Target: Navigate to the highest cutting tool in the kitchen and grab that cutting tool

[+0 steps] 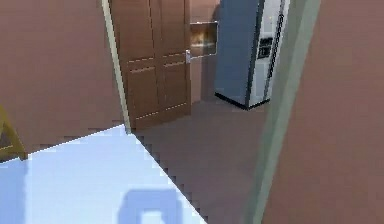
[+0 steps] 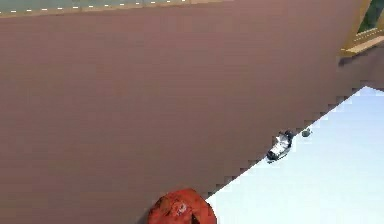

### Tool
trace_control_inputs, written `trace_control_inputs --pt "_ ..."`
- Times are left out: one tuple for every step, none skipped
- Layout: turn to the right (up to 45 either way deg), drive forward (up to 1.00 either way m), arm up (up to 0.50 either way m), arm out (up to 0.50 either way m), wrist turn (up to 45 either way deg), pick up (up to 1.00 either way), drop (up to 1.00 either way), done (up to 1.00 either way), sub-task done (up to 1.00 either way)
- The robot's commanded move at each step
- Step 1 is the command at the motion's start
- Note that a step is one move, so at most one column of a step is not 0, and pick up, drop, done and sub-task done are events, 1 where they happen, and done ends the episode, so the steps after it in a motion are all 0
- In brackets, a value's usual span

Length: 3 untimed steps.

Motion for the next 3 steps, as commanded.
trace_control_inputs --pt "-6.0 0.00 0.00 0.00 0.0 0.00 0.00 0.00 0.00" --pt "0.0 0.65 0.00 0.00 0.0 0.00 0.00 0.00 0.00" --pt "-33.0 0.00 0.00 0.00 0.0 0.00 0.00 0.00 0.00"
